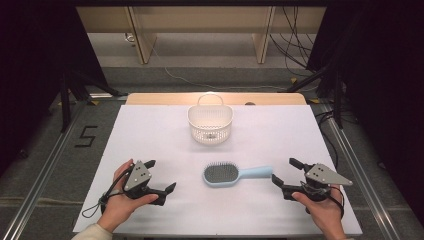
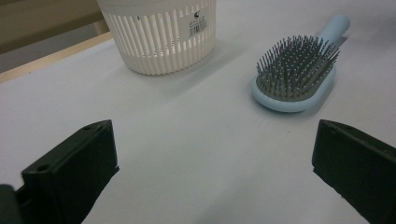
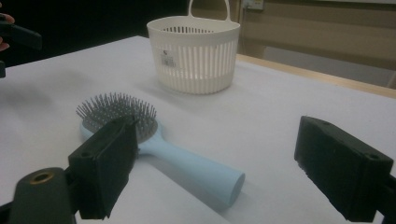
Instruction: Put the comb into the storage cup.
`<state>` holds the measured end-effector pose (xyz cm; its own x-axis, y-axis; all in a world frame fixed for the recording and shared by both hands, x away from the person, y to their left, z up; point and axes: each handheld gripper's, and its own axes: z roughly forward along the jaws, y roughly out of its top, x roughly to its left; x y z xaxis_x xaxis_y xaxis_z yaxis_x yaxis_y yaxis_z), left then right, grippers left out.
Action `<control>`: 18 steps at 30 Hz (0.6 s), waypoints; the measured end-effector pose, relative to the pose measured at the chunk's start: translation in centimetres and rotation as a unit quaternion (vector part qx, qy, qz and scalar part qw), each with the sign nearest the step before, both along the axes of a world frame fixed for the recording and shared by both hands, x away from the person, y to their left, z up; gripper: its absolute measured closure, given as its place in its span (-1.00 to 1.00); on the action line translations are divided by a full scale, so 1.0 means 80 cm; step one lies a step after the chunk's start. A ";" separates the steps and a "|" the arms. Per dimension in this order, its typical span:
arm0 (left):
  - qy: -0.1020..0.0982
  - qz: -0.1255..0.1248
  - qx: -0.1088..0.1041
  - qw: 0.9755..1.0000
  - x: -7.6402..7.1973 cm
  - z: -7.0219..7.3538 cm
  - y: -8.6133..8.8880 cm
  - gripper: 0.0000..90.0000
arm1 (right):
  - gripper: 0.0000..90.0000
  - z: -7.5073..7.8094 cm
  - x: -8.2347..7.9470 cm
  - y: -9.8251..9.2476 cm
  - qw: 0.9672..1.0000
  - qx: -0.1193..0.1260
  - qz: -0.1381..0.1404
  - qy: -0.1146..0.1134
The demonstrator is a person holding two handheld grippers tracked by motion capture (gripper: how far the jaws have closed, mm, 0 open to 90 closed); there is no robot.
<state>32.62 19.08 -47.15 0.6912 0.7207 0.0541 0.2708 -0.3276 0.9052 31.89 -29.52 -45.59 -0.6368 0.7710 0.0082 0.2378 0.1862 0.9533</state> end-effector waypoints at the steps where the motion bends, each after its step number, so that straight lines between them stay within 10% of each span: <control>1: 0.000 0.000 0.000 1.000 0.000 0.000 0.000 -1.00 | -0.68 0.000 0.000 0.000 1.000 0.000 0.000 -0.001; 10: 0.001 -0.001 0.000 1.000 0.000 0.000 -0.001 -1.00 | -0.61 0.003 0.002 0.000 1.000 -0.008 -0.010 0.001; 18: 0.002 -0.004 0.002 1.000 0.001 -0.001 -0.004 -1.00 | 0.49 0.027 0.023 0.017 0.999 -0.050 -0.006 -0.010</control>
<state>32.70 18.76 -47.26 0.6970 0.7150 0.0536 0.2722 -0.3330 0.9028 33.74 -28.15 -43.46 -0.6262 0.7754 -0.0809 0.2222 0.2770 0.9348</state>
